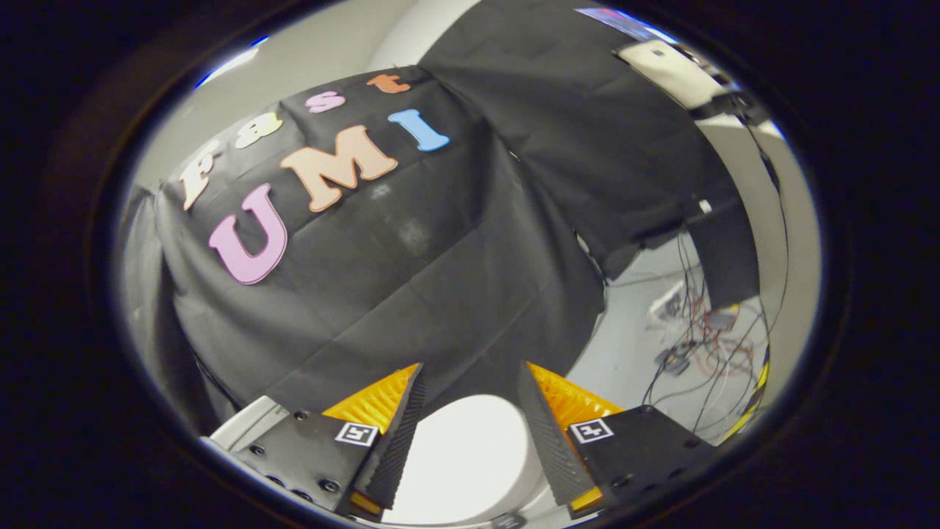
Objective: Open the toilet lid.
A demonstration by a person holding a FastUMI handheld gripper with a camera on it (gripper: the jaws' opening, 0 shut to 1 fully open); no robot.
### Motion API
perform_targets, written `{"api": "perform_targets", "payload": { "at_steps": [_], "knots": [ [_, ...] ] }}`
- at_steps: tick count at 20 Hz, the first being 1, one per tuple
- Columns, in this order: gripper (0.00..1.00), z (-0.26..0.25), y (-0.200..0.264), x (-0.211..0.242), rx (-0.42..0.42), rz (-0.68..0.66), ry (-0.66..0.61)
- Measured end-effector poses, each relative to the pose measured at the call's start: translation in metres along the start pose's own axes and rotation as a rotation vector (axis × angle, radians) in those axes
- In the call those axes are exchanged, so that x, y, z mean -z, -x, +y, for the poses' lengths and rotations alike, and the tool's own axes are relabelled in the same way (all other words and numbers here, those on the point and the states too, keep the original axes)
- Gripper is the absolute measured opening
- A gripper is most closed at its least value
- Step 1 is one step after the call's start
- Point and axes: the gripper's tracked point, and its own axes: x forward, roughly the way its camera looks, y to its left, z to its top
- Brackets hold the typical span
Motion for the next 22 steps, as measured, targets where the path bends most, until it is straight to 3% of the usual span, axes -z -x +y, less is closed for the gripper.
{"api": "perform_targets", "payload": {
  "at_steps": [10, 19, 22],
  "knots": [
    [0.80, -0.007, 0.044, 0.123, 0.071, 0.152, -0.214],
    [0.80, -0.014, 0.072, 0.189, 0.128, 0.253, -0.342],
    [0.80, -0.015, 0.077, 0.190, 0.131, 0.243, -0.356]
  ]
}}
